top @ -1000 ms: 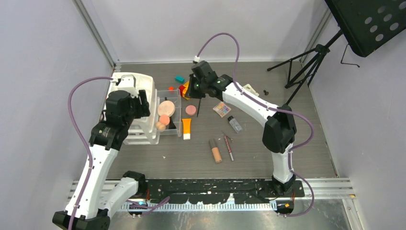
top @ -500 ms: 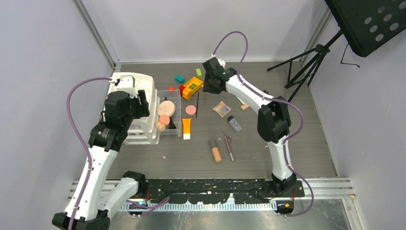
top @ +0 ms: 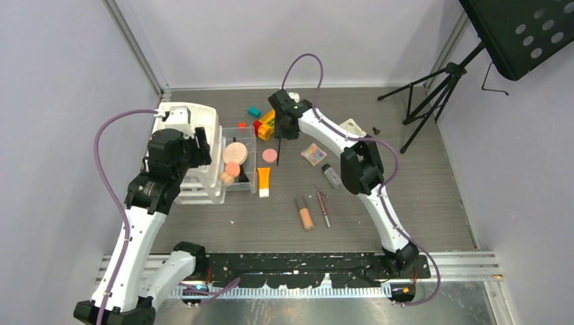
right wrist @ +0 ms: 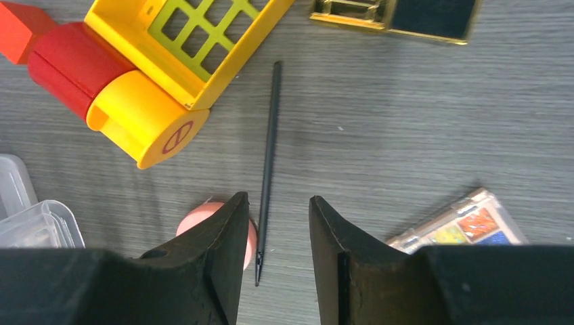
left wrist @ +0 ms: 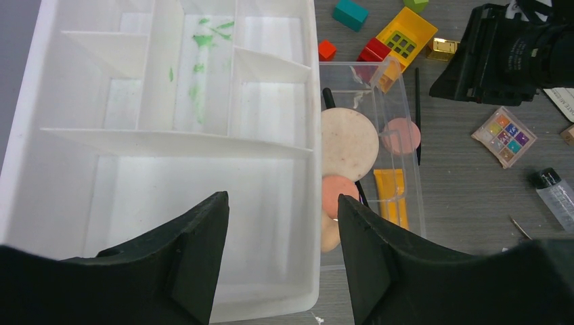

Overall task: Organize the makeup
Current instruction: Move the makeup tool to the center of the board, then pick up the makeup tool from the center of the board.

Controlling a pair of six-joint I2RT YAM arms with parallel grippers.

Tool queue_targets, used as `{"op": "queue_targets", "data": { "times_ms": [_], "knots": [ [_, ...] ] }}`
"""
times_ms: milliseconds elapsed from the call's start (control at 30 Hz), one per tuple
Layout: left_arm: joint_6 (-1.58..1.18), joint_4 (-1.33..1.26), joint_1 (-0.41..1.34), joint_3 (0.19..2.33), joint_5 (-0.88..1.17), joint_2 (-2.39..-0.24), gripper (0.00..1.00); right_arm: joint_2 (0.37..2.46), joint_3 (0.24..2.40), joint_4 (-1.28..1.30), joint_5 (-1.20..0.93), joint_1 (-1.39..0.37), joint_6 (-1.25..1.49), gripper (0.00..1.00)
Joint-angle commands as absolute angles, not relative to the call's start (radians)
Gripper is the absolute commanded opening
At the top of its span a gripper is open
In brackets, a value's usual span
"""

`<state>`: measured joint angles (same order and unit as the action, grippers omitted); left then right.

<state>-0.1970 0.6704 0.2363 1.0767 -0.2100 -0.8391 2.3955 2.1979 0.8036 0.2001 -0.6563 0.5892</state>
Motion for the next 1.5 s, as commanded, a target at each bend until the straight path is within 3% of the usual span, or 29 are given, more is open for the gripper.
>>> {"op": "queue_targets", "data": {
  "times_ms": [0, 600, 967, 1200, 1333, 1467],
  "knots": [
    [-0.183, 0.641, 0.240, 1.086, -0.216, -0.826, 0.62, 2.443, 2.302, 0.868, 0.229, -0.679, 0.571, 0.44],
    [-0.183, 0.639, 0.239, 1.085, -0.212, -0.825, 0.62, 2.609, 2.447, 0.993, 0.305, -0.712, 0.516, 0.43],
    [-0.183, 0.639, 0.239, 1.085, -0.207, -0.825, 0.63, 2.504, 2.254, 1.041, 0.400, -0.694, 0.509, 0.32],
    [-0.183, 0.639, 0.239, 1.085, -0.206, -0.825, 0.63, 2.459, 2.158, 0.991, 0.367, -0.666, 0.510, 0.16],
    [-0.184, 0.640, 0.239, 1.085, -0.209, -0.825, 0.63, 2.450, 2.156, 0.991, 0.372, -0.661, 0.508, 0.02],
    [-0.183, 0.639, 0.239, 1.085, -0.206, -0.827, 0.63, 2.395, 2.125, 0.959, 0.394, -0.658, 0.500, 0.00]
  ]
}}
